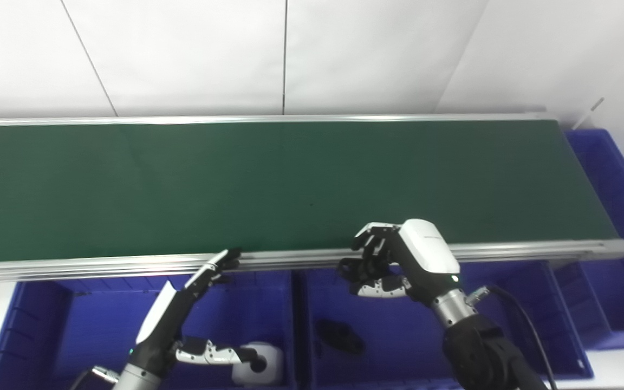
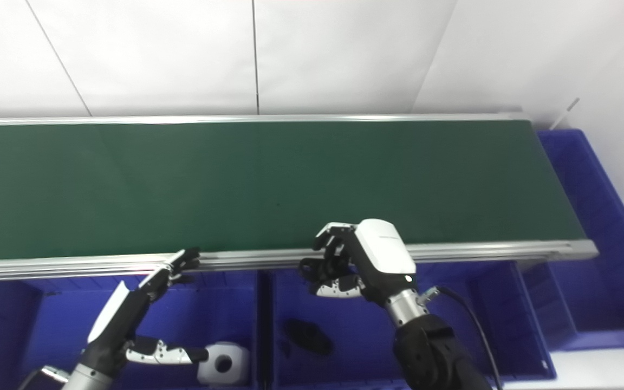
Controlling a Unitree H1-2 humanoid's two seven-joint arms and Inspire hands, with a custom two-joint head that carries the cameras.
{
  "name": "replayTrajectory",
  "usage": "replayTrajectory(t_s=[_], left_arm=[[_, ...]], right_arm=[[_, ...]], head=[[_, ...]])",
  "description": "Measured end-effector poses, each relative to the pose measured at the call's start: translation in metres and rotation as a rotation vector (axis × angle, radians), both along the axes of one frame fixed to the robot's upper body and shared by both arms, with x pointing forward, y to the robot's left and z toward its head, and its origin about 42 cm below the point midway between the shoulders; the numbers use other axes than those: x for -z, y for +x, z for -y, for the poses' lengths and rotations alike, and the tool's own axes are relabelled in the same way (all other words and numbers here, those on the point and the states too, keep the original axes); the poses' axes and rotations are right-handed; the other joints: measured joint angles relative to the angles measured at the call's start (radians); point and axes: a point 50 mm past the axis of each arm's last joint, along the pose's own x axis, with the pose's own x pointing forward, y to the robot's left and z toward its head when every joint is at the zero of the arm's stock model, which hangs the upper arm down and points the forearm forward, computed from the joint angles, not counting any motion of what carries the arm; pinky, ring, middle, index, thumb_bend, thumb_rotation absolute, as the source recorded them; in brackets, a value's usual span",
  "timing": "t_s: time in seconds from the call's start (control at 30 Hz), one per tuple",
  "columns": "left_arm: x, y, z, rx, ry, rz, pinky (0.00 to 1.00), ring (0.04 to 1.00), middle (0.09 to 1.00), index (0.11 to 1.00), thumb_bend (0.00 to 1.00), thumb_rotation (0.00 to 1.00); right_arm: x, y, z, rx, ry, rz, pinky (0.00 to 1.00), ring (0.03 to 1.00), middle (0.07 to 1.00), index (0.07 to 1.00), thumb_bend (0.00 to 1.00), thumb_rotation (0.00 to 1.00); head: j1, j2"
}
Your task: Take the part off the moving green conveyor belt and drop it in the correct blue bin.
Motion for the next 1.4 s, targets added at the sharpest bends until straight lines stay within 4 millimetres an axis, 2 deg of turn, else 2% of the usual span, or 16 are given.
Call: replayTrajectory(t_s=[0.2,0.43,0.5,0.53,0.6,0.63,0.67,0.73,0.77,0.83,0.97,1.07,1.13,1.2,1.3,1.4], left_arm=[[-0.004,0.003,0.000,0.014,-0.016,0.002,0.77,0.870,0.910,0.892,0.86,0.29],[-0.007,0.005,0.007,0.012,-0.040,0.005,0.78,0.874,0.909,0.893,0.88,0.32],[-0.008,0.005,0.008,0.018,-0.041,0.005,0.79,0.878,0.912,0.896,0.88,0.31],[-0.008,0.005,0.008,0.019,-0.039,0.004,0.78,0.874,0.909,0.892,0.89,0.32],[-0.007,0.006,0.006,0.011,-0.033,-0.001,0.78,0.871,0.906,0.890,0.89,0.32],[-0.007,0.006,0.004,0.006,-0.031,-0.002,0.77,0.870,0.906,0.891,0.88,0.32],[-0.007,0.006,0.003,0.003,-0.027,-0.001,0.78,0.872,0.909,0.893,0.88,0.32],[-0.008,0.007,0.003,0.003,-0.026,0.001,0.78,0.874,0.909,0.893,0.87,0.31],[-0.008,0.007,0.003,0.004,-0.026,0.001,0.78,0.872,0.909,0.893,0.87,0.30],[-0.008,0.007,0.004,0.006,-0.028,-0.001,0.78,0.875,0.910,0.893,0.87,0.30],[-0.009,0.004,0.004,0.001,-0.028,-0.010,0.77,0.872,0.906,0.890,0.87,0.30],[-0.011,0.004,0.004,0.005,-0.028,-0.005,0.77,0.869,0.907,0.894,0.87,0.30],[-0.010,0.003,0.003,0.006,-0.028,-0.007,0.77,0.870,0.910,0.897,0.86,0.30],[-0.011,0.003,0.004,0.010,-0.030,-0.004,0.77,0.870,0.910,0.895,0.86,0.29],[-0.012,0.003,0.003,0.007,-0.035,-0.004,0.77,0.868,0.908,0.890,0.86,0.28],[-0.012,0.002,0.003,0.007,-0.034,-0.007,0.77,0.868,0.909,0.892,0.85,0.28]], right_arm=[[0.012,-0.002,-0.006,-0.045,-0.056,-0.111,0.31,0.365,0.461,0.546,0.51,0.00],[0.039,0.017,-0.012,-0.091,-0.176,-0.259,0.35,0.380,0.469,0.548,0.51,0.00],[0.046,0.022,-0.014,-0.107,-0.211,-0.309,0.34,0.375,0.471,0.557,0.51,0.00],[0.050,0.024,-0.014,-0.115,-0.227,-0.331,0.31,0.389,0.490,0.526,0.51,0.00],[0.054,0.024,-0.014,-0.116,-0.255,-0.357,0.23,0.307,0.478,0.501,0.53,0.00],[0.053,0.025,-0.015,-0.125,-0.276,-0.362,0.21,0.284,0.475,0.648,0.55,0.00],[0.053,0.026,-0.015,-0.133,-0.294,-0.369,0.23,0.313,0.477,0.721,0.56,0.00],[0.050,0.027,-0.015,-0.152,-0.323,-0.384,0.44,0.574,0.687,0.808,0.70,0.23],[0.049,0.028,-0.015,-0.159,-0.332,-0.388,0.63,0.715,0.782,0.827,0.73,0.32],[0.048,0.027,-0.012,-0.170,-0.352,-0.400,0.84,0.837,0.864,0.853,0.76,0.44],[0.037,0.017,-0.009,-0.191,-0.359,-0.425,0.99,0.960,0.950,0.897,0.86,0.63],[0.016,0.000,-0.007,-0.166,-0.312,-0.386,1.00,0.983,0.973,0.912,0.90,0.65],[0.005,-0.009,-0.004,-0.147,-0.275,-0.357,1.00,0.982,0.974,0.905,0.92,0.63],[0.001,-0.017,0.002,-0.116,-0.237,-0.344,0.99,0.971,0.970,0.910,0.93,0.63],[-0.014,-0.033,0.009,-0.078,-0.159,-0.312,0.91,0.909,0.927,0.898,0.93,0.62],[-0.025,-0.041,0.015,-0.048,-0.054,-0.265,0.76,0.829,0.859,0.850,0.92,0.58]], head=[[-0.005,0.009],[-0.009,0.025],[-0.008,0.026],[-0.008,0.026],[-0.011,0.028],[-0.011,0.028],[-0.009,0.029],[-0.009,0.029],[-0.009,0.029],[-0.008,0.029],[-0.006,0.032],[-0.009,0.029],[-0.009,0.029],[-0.011,0.028],[-0.009,0.026],[-0.003,0.025]])
